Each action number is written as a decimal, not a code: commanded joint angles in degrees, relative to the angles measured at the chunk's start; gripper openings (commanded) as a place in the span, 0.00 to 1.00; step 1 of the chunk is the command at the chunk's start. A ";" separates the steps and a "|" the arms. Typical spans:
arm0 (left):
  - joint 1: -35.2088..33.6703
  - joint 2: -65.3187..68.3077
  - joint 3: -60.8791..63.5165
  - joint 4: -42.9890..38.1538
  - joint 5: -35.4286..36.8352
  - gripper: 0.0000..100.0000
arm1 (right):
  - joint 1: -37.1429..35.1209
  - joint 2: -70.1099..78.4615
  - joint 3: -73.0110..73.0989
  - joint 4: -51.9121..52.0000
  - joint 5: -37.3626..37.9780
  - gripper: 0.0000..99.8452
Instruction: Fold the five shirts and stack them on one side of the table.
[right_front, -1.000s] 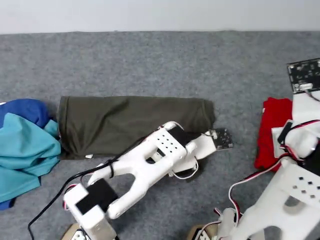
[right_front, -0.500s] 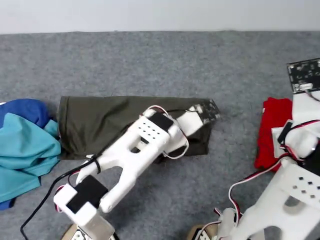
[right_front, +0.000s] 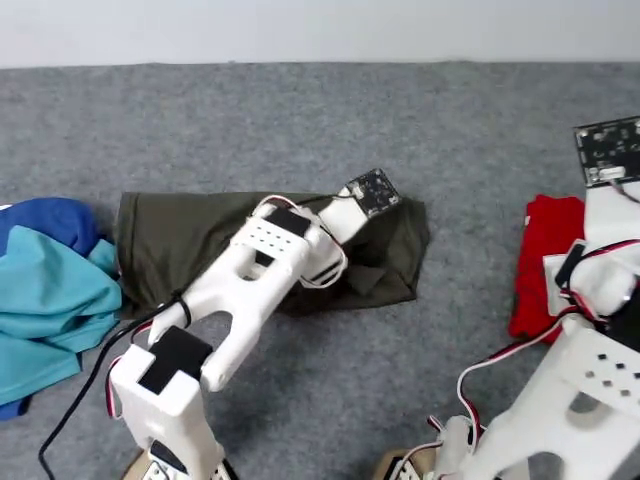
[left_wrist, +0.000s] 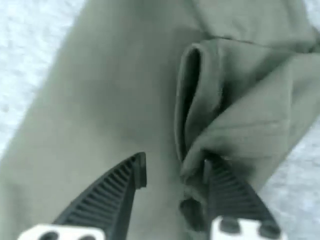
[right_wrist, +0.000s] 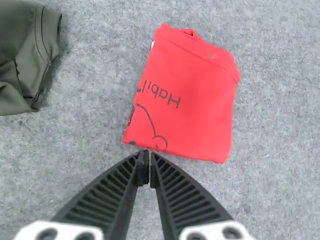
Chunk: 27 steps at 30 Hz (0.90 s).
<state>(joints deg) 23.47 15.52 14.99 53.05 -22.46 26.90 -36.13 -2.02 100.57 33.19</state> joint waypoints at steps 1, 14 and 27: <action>-2.11 -0.35 -3.74 -0.97 -2.11 0.19 | 0.57 -1.10 -0.44 2.15 0.53 0.01; -2.81 -0.44 -15.25 9.49 -3.43 0.19 | 0.57 -1.19 -0.44 2.15 0.18 0.01; 3.69 -0.44 -17.01 31.03 -7.21 0.14 | 0.57 -1.10 -0.44 2.15 0.09 0.01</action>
<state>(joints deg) 26.90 15.52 0.57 81.45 -28.88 26.90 -36.13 -2.02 100.57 33.19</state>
